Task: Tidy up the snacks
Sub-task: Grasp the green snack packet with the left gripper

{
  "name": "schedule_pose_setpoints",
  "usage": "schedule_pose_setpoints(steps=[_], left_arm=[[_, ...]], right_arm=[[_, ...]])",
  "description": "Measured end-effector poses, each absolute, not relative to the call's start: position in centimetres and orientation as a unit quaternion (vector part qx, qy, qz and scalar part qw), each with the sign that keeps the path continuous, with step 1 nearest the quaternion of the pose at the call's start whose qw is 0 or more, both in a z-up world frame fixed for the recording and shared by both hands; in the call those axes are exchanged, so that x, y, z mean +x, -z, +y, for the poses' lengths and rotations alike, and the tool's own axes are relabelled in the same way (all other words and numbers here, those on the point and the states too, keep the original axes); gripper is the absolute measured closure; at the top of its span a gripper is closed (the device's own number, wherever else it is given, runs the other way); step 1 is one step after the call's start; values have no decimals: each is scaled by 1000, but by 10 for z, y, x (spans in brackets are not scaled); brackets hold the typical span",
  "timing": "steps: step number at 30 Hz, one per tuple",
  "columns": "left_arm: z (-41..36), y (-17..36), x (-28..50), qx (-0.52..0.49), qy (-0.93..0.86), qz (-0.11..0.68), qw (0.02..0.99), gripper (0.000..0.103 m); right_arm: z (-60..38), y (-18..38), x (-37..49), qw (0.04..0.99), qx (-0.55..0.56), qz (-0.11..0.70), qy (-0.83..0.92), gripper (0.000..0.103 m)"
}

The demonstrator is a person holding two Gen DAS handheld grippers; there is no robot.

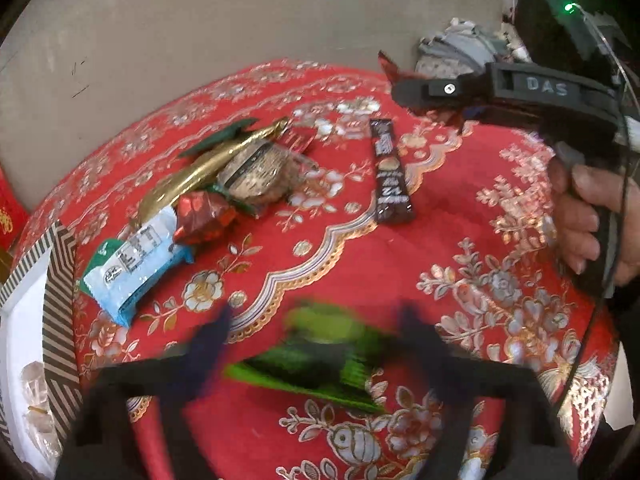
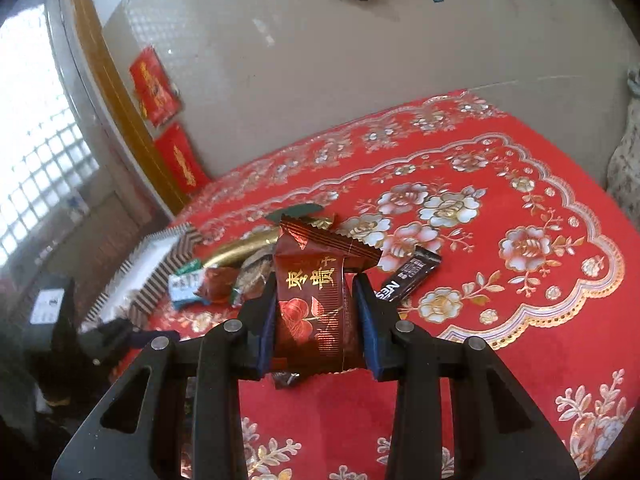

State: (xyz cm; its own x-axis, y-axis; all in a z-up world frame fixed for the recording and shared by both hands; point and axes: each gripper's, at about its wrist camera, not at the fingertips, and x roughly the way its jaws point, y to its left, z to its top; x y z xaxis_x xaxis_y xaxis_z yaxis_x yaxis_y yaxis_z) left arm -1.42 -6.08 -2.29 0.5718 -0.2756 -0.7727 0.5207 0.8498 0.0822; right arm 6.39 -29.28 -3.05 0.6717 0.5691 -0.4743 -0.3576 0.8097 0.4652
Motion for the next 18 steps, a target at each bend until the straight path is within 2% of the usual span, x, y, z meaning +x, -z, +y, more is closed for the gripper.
schedule_pose_setpoints(steps=[2, 3, 4, 13, 14, 15, 16, 18], left_arm=[[-57, 19, -15, 142, 236, 391, 878, 50], [-56, 18, -15, 135, 242, 391, 877, 71], [-54, 17, -14, 131, 241, 391, 879, 74], [-30, 6, -11, 85, 229, 383, 891, 74], [-28, 5, -12, 82, 234, 384, 890, 72], [-27, 5, -13, 83, 242, 388, 885, 46], [-27, 7, -14, 87, 250, 394, 880, 2], [-29, 11, -18, 100, 249, 395, 879, 0]], right_arm=[[-297, 31, 65, 897, 182, 313, -255, 68], [-298, 34, 63, 896, 186, 313, -255, 68], [-299, 35, 63, 895, 190, 313, -255, 68], [-300, 32, 53, 901, 182, 296, -260, 68], [-300, 32, 52, 901, 183, 296, -259, 68], [-301, 32, 52, 901, 184, 296, -259, 68], [-301, 33, 52, 901, 185, 296, -258, 68], [-302, 33, 52, 900, 188, 299, -255, 68]])
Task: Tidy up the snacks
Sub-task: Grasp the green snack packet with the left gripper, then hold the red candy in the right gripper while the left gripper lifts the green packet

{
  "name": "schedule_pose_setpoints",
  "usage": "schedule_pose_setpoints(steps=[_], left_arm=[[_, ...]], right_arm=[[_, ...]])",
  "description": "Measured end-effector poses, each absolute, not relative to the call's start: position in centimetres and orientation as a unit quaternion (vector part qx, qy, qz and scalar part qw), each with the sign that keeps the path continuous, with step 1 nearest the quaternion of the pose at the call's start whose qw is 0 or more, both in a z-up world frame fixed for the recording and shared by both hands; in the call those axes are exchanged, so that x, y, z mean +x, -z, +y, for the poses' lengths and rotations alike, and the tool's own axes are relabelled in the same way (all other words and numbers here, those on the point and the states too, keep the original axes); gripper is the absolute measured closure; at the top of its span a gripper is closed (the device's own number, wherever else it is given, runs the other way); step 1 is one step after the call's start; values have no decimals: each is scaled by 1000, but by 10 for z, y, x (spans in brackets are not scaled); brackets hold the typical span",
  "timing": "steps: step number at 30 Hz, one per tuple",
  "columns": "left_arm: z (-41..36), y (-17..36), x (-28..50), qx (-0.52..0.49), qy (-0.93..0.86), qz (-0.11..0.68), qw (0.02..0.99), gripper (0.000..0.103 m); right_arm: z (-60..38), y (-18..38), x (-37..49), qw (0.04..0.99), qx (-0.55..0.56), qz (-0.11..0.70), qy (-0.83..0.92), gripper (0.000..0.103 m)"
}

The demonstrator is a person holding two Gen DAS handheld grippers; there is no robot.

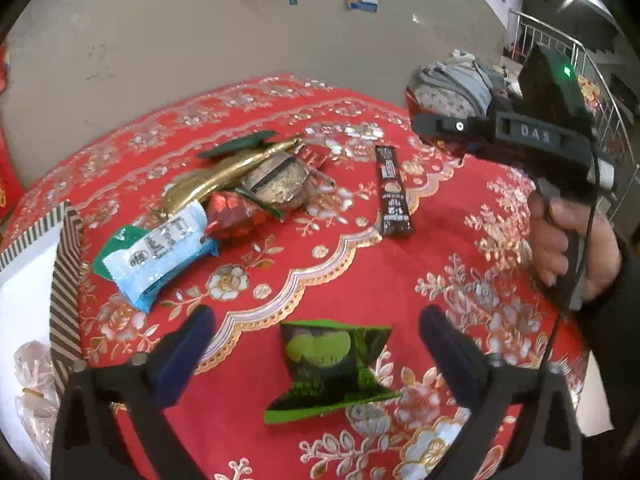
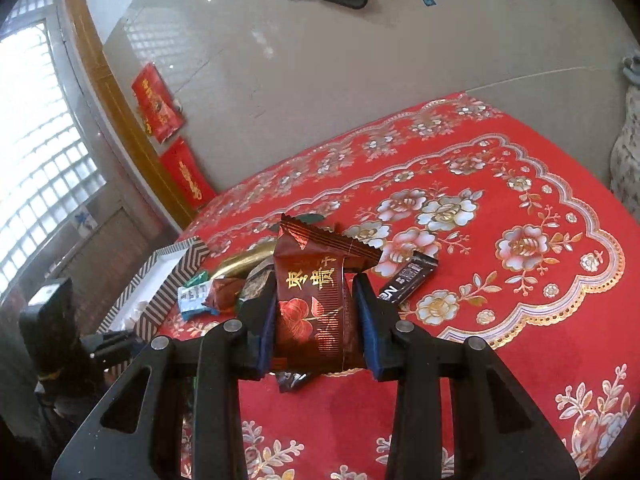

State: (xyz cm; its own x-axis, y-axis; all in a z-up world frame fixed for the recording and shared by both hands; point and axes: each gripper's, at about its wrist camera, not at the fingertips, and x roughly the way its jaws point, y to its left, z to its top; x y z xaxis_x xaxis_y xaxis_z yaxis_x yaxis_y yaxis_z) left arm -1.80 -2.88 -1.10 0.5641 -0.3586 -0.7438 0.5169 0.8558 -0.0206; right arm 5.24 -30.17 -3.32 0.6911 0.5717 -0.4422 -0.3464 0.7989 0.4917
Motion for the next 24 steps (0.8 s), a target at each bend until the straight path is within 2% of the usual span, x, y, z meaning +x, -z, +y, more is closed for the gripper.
schedule_pose_setpoints(steps=[10, 12, 14, 15, 16, 18, 24], left_arm=[[-33, 20, -33, 148, 256, 394, 870, 0], [-35, 24, -32, 155, 256, 401, 866, 6], [-37, 30, -28, 158, 254, 419, 857, 7], [-35, 29, -27, 151, 254, 419, 859, 14], [-32, 28, -26, 139, 258, 420, 859, 30], [-26, 26, -22, 123, 245, 417, 866, 46], [-18, 24, -20, 97, 239, 419, 871, 56]], right_arm=[[-301, 32, 52, 900, 187, 300, -255, 68], [-300, 32, 52, 901, 185, 299, -255, 68], [-300, 32, 51, 901, 184, 299, -256, 68], [-300, 32, 51, 901, 184, 298, -256, 68], [-300, 31, 51, 901, 183, 298, -256, 68], [-298, 31, 51, 901, 182, 297, -258, 68], [-297, 31, 51, 901, 181, 295, -262, 68]])
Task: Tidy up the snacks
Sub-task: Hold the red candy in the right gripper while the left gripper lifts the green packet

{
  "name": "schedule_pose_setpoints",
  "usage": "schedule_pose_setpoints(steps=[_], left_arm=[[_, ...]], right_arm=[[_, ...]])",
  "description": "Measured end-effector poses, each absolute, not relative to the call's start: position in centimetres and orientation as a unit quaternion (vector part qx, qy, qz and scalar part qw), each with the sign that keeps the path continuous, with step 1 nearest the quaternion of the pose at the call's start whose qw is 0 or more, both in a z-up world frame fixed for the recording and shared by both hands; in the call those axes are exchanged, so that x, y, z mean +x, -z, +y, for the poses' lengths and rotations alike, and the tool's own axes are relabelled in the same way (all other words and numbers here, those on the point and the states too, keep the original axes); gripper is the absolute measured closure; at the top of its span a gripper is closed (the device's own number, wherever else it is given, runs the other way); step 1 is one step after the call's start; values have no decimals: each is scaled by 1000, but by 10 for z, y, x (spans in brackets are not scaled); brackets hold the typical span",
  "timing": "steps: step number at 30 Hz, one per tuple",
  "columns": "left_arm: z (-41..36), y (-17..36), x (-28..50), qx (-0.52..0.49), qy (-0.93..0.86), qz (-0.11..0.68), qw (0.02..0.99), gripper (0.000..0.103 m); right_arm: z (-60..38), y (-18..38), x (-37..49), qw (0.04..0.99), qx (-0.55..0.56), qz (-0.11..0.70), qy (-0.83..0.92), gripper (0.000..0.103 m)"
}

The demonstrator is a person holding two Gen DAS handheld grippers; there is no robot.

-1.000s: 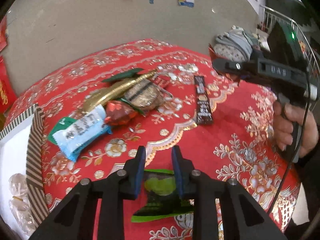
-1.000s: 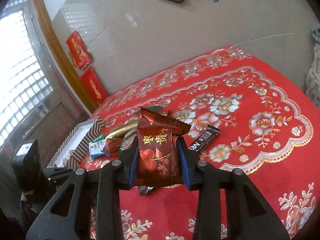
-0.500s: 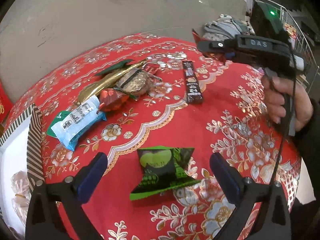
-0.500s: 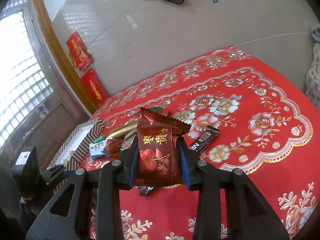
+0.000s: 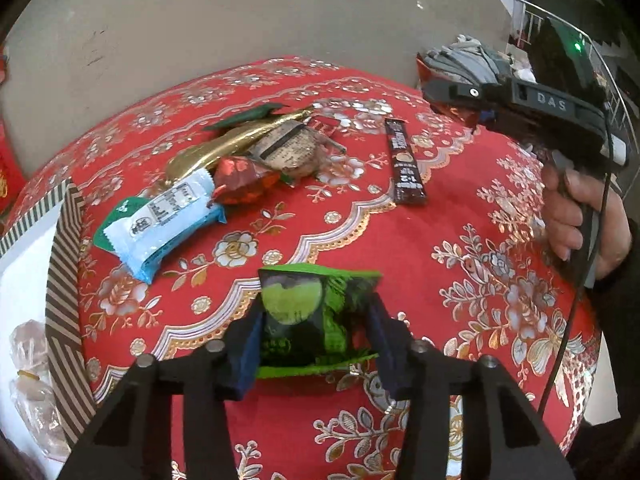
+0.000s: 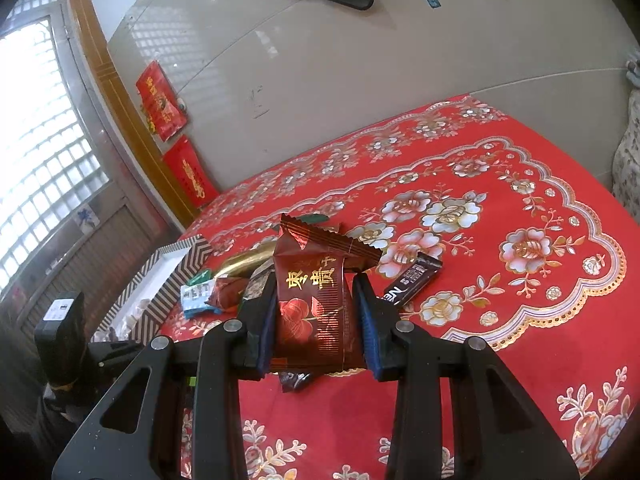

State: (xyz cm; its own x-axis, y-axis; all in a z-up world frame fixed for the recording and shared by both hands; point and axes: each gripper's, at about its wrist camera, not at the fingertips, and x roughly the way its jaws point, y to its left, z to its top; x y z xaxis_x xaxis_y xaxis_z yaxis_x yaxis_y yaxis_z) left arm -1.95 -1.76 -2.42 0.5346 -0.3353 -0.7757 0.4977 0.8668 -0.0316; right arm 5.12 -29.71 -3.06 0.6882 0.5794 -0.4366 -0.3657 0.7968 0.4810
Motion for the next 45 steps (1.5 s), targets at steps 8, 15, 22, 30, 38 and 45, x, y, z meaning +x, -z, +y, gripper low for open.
schedule_pose_setpoints(steps=[8, 15, 22, 30, 38, 45], left_arm=[[7, -3, -27, 57, 180, 368, 911, 57], [17, -19, -31, 30, 53, 316, 947, 57], [15, -13, -24, 31, 16, 322, 946, 57], [19, -6, -23, 13, 19, 331, 943, 56], [15, -5, -27, 22, 23, 320, 947, 56], [21, -6, -26, 12, -4, 319, 948, 56]], right_arm=[[-294, 28, 46, 906, 171, 283, -264, 68], [-294, 28, 46, 907, 171, 283, -260, 68], [-295, 28, 47, 907, 172, 281, -263, 68], [-295, 25, 47, 912, 163, 273, -259, 68], [-293, 25, 47, 912, 158, 276, -258, 68], [-293, 25, 48, 913, 155, 276, -257, 68]])
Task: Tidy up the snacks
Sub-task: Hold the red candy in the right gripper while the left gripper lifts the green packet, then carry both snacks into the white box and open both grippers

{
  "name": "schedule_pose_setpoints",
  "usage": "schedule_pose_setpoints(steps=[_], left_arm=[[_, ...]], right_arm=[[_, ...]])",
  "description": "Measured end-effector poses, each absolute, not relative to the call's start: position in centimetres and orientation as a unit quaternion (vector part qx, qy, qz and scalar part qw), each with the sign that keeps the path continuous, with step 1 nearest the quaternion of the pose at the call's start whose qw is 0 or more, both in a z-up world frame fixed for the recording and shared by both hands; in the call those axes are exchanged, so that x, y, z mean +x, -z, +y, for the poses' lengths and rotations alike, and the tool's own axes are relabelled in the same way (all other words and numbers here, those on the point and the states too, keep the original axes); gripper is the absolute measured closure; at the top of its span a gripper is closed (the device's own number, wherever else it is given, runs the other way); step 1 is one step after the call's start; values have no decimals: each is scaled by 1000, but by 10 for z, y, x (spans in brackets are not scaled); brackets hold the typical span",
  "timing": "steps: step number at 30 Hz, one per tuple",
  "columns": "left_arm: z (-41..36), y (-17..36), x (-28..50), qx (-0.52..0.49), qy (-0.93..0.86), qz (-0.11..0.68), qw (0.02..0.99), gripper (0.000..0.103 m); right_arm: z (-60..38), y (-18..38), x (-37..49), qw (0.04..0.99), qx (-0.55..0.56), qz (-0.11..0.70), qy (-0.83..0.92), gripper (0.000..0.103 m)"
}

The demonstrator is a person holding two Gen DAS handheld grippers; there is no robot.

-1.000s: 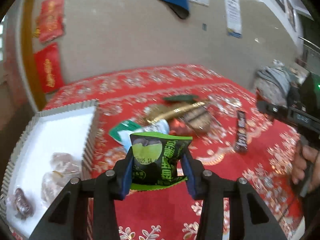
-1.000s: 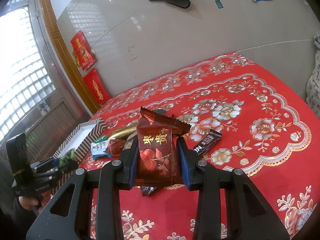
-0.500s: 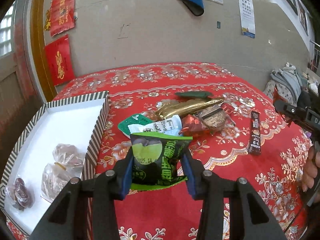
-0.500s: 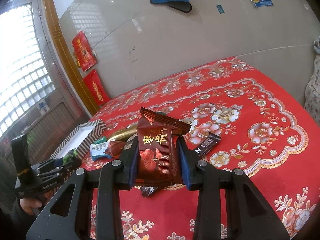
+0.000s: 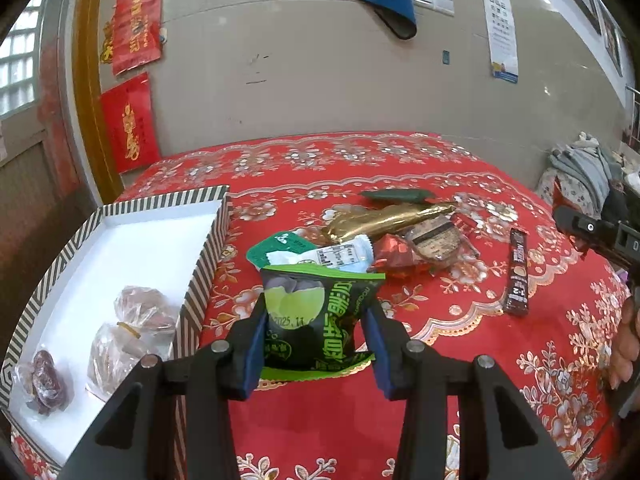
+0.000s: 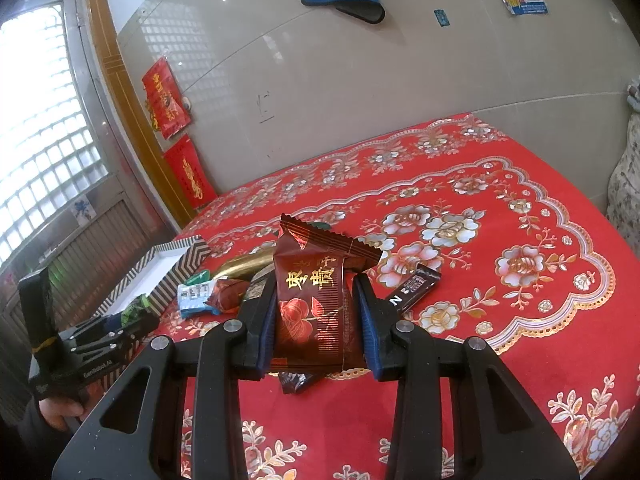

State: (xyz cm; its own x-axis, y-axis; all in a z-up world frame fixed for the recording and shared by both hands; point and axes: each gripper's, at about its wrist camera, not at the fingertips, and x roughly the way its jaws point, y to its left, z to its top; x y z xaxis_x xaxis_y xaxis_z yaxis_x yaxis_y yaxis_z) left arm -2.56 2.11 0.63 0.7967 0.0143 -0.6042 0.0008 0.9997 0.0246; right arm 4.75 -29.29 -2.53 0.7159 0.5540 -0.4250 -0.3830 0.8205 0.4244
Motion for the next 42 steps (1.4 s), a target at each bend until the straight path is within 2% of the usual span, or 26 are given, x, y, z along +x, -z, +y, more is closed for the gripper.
schedule_pose_setpoints(steps=[35, 42], left_arm=[[26, 0, -20, 5, 1, 337, 941, 56], [33, -11, -27, -8, 6, 330, 944, 56]], right_arm=[[-292, 25, 46, 915, 149, 273, -256, 68], [-276, 18, 49, 923, 114, 283, -233, 68]])
